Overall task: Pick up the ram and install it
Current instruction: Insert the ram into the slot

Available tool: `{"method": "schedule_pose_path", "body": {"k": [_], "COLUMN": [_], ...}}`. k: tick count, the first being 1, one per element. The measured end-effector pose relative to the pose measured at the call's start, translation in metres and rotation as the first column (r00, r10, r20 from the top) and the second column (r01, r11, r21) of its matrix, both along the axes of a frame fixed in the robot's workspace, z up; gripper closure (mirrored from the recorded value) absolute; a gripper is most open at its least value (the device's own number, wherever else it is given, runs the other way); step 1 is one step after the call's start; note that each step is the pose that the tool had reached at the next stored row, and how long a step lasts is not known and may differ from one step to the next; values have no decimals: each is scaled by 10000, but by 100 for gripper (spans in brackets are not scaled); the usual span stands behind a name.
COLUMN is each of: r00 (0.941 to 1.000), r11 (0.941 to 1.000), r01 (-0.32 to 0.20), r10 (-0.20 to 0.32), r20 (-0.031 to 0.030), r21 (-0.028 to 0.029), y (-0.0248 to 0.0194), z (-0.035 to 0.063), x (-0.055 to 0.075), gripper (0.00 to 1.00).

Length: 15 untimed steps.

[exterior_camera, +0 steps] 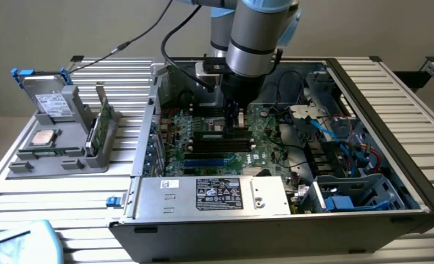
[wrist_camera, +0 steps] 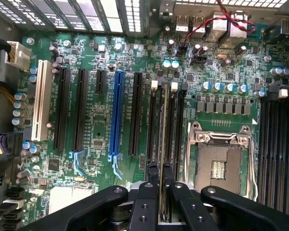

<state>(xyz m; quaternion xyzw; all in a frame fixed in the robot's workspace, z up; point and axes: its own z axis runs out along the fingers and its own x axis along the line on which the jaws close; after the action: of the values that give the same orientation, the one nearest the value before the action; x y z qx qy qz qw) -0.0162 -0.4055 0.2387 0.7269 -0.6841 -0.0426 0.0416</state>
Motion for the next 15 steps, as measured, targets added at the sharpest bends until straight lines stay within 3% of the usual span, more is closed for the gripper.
{"method": "schedule_pose_path", "body": {"k": [4,7,8,15], "r00": [10000,10000,10000,10000], "r11": [9999,9995,9994,9993], "r01": [-1,-2,-3,-1], "r10": [1,2,3,1], "r20": [0,1,-1,0], "r21": [-133,-315,-342,-364], "y": [33,41,41,41], "z": [-46,-72,-72,-88], "x": [1,1,2,-7], "gripper": [86,86,86,86]}}
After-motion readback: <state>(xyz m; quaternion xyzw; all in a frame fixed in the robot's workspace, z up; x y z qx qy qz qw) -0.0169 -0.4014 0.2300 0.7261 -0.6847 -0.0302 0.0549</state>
